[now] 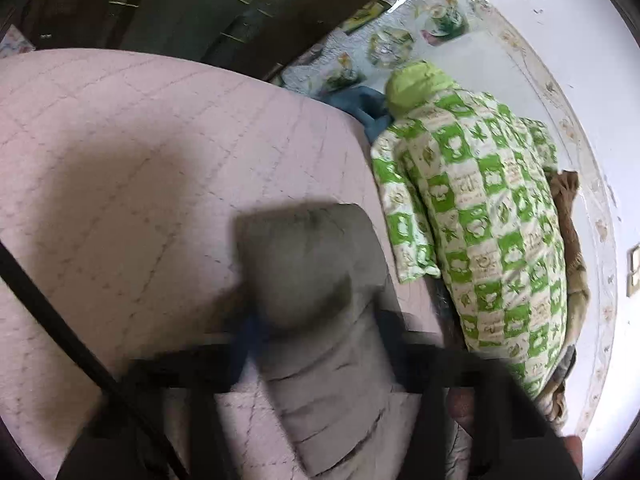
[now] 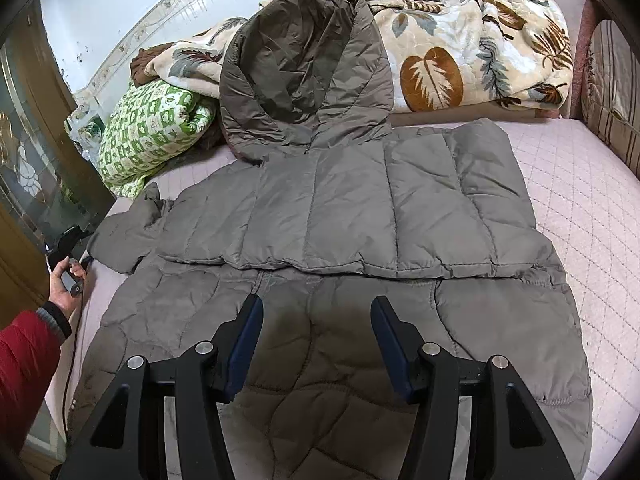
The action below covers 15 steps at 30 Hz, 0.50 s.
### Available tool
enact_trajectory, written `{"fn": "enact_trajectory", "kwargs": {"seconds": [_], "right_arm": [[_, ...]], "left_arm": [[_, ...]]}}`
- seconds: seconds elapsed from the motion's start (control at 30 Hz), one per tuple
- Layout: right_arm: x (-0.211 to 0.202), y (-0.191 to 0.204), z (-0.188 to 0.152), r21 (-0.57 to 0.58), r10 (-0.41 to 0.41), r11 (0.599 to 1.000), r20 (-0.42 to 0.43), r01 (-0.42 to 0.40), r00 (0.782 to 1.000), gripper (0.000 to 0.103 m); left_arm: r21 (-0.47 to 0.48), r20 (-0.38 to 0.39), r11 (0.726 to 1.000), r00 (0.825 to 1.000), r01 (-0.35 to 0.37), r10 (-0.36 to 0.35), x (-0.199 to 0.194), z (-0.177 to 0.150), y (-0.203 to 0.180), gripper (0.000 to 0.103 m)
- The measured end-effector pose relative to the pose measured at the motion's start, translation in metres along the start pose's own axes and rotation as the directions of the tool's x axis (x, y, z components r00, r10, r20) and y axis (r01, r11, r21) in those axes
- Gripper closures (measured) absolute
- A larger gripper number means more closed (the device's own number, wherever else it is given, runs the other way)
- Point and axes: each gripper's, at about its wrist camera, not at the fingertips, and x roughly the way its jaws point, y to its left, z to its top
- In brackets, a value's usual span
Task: Fold large clothes
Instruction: 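Close the left gripper on the sleeve cuff, then carry the sleeve across the jacket chest with the left gripper and release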
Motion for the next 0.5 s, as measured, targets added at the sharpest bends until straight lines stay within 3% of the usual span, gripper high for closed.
{"fn": "enact_trajectory", "kwargs": {"seconds": [0.27,0.5], "right_arm": [[-0.007,-0.008,0.003,0.034,0.004,0.999,0.029,-0.005,1.000,0.042],[-0.021,-0.014,0.007,0.058,0.005,0.998,0.072,-0.009,0.997,0.042]], "left_arm": [[0.038,0.011,0.999,0.999,0.033,-0.033,-0.025,0.000,-0.018,0.090],[0.181,0.005,0.980,0.996,0.084,-0.086,-0.079,-0.008,-0.084,0.090]]}}
